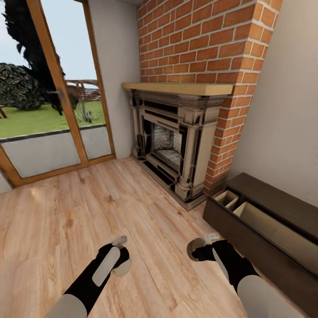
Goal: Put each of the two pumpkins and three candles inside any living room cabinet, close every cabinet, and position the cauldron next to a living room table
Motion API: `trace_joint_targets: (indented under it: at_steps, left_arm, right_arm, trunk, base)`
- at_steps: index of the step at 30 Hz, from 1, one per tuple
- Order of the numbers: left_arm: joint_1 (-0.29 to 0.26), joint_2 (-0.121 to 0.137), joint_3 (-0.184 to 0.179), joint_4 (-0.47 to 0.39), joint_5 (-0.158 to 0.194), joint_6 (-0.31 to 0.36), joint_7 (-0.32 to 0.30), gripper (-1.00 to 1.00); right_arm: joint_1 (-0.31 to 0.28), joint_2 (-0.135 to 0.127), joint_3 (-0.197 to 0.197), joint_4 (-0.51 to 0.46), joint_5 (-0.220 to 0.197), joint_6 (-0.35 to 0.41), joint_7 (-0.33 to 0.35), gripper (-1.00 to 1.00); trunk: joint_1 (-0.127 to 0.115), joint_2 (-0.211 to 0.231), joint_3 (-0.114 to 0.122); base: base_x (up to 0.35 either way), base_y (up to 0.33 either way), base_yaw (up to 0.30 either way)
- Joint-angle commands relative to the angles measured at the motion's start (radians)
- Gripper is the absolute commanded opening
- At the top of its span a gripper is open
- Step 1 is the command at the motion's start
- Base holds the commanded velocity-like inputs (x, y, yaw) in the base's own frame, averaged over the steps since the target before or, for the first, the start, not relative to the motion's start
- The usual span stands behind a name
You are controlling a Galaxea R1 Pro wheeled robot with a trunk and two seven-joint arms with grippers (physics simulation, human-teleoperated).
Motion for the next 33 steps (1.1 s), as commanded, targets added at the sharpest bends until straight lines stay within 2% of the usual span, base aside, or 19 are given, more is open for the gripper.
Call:
trace_joint_targets:
  at_steps: [1, 5, 7, 9, 16, 19, 21, 22, 25, 26, 29, 33]
  left_arm:
    - [0.0, -0.002, -0.001, 0.0, -0.002, -0.001, -0.001, -1.0]
    - [0.0, -0.002, -0.002, 0.0, -0.009, -0.001, 0.002, -1.0]
    - [0.0, 0.018, 0.003, -0.008, -0.009, 0.009, 0.009, -1.0]
    - [0.0, 0.022, 0.002, -0.004, -0.01, 0.014, 0.012, -1.0]
    - [0.0, 0.03, 0.0, -0.003, -0.013, 0.023, 0.054, -1.0]
    - [-0.001, 0.028, -0.011, -0.001, -0.015, 0.077, 0.053, -1.0]
    - [-0.001, 0.027, -0.032, -0.001, -0.015, 0.102, 0.051, -1.0]
    - [0.0, 0.024, -0.063, -0.001, -0.015, 0.11, 0.05, -1.0]
    - [0.0, 0.016, -0.145, -0.002, -0.015, 0.119, 0.05, -1.0]
    - [-0.001, 0.012, -0.167, -0.01, -0.014, 0.125, 0.05, -1.0]
    - [-0.001, 0.01, -0.177, -0.01, -0.014, 0.124, 0.048, -1.0]
    - [-0.001, 0.011, -0.183, -0.001, -0.014, 0.118, 0.044, -1.0]
  right_arm:
    - [0.0, -0.002, -0.002, -0.001, -0.001, 0.0, 0.0, -1.0]
    - [0.0, -0.004, -0.017, -0.003, -0.001, -0.001, 0.0, -1.0]
    - [0.0, -0.004, -0.027, -0.002, -0.002, -0.036, -0.001, -1.0]
    - [0.0, -0.004, -0.029, -0.002, -0.001, -0.044, -0.003, -1.0]
    - [-0.002, -0.016, -0.033, -0.003, -0.004, -0.018, -0.064, -1.0]
    - [-0.003, -0.016, -0.072, 0.0, -0.005, -0.013, -0.088, -1.0]
    - [-0.003, -0.017, -0.108, 0.0, -0.002, -0.013, -0.094, -1.0]
    - [-0.003, -0.026, -0.129, 0.0, -0.003, -0.012, -0.096, -1.0]
    - [-0.001, -0.062, -0.165, 0.004, -0.005, -0.011, -0.096, -1.0]
    - [0.0, -0.088, -0.194, 0.024, -0.006, -0.012, -0.095, -1.0]
    - [0.0, -0.111, -0.215, 0.069, -0.006, -0.018, -0.092, -1.0]
    - [0.0, -0.13, -0.219, 0.142, -0.001, -0.035, -0.091, -1.0]
  trunk:
    - [0.0, 0.0, 0.0]
    - [0.0, 0.0, 0.0]
    - [0.0, 0.0, 0.0]
    - [0.0, 0.0, 0.0]
    - [0.0, 0.0, 0.0]
    - [0.0, 0.0, 0.0]
    - [0.0, 0.0, 0.0]
    - [0.0, 0.0, 0.0]
    - [0.0, 0.0, 0.0]
    - [0.0, 0.0, 0.0]
    - [0.0, 0.0, 0.0]
    - [0.0, 0.0, 0.0]
  base:
    - [0.11, 0.05, -0.287]
    - [0.02, 0.009, -0.288]
    - [0.001, 0.001, -0.288]
    - [0.0, 0.0, -0.288]
    - [0.0, 0.0, -0.288]
    - [0.0, 0.0, -0.288]
    - [0.0, 0.0, -0.288]
    - [0.0, 0.0, -0.288]
    - [0.0, 0.0, -0.288]
    - [0.0, 0.0, -0.288]
    - [0.0, 0.0, -0.288]
    - [0.0, 0.0, -0.288]
